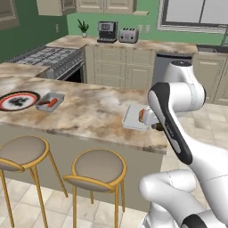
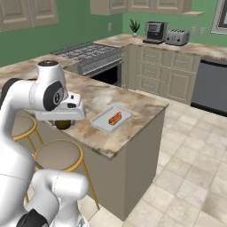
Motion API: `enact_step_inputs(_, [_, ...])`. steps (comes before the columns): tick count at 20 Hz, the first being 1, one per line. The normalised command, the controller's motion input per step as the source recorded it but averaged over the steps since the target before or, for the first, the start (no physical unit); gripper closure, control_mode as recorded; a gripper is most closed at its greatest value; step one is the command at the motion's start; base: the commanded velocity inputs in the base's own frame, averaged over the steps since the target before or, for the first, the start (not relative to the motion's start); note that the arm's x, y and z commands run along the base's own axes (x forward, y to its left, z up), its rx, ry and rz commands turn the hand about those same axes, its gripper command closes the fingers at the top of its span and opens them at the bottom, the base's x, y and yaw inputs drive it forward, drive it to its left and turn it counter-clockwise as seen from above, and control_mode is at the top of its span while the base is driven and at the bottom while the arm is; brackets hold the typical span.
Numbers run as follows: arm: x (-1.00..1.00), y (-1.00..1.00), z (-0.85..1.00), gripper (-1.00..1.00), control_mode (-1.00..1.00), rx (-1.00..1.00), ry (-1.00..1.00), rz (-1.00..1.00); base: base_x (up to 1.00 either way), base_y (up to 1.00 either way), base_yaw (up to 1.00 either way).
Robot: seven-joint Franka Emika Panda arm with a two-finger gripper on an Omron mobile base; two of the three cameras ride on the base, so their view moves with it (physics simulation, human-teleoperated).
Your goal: Place one cooked food and one vegetable from the large plate to each tupperware container.
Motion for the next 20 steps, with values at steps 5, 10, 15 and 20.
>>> enact_step_inputs(5, [0.00,0.00,0.00,1.00,1.00,0.00,0.00,0.00,0.25,0.02,0.00])
enact_step_inputs(10, [0.00,0.00,0.00,1.00,1.00,0.00,0.00,0.00,0.63,0.00,0.01])
enact_step_inputs(15, [0.00,0.00,0.00,1.00,1.00,0.00,0.00,0.00,0.57,0.00,0.01])
enact_step_inputs(20, [0.00,0.00,0.00,1.00,1.00,0.00,0.00,0.00,0.07,0.00,0.01])
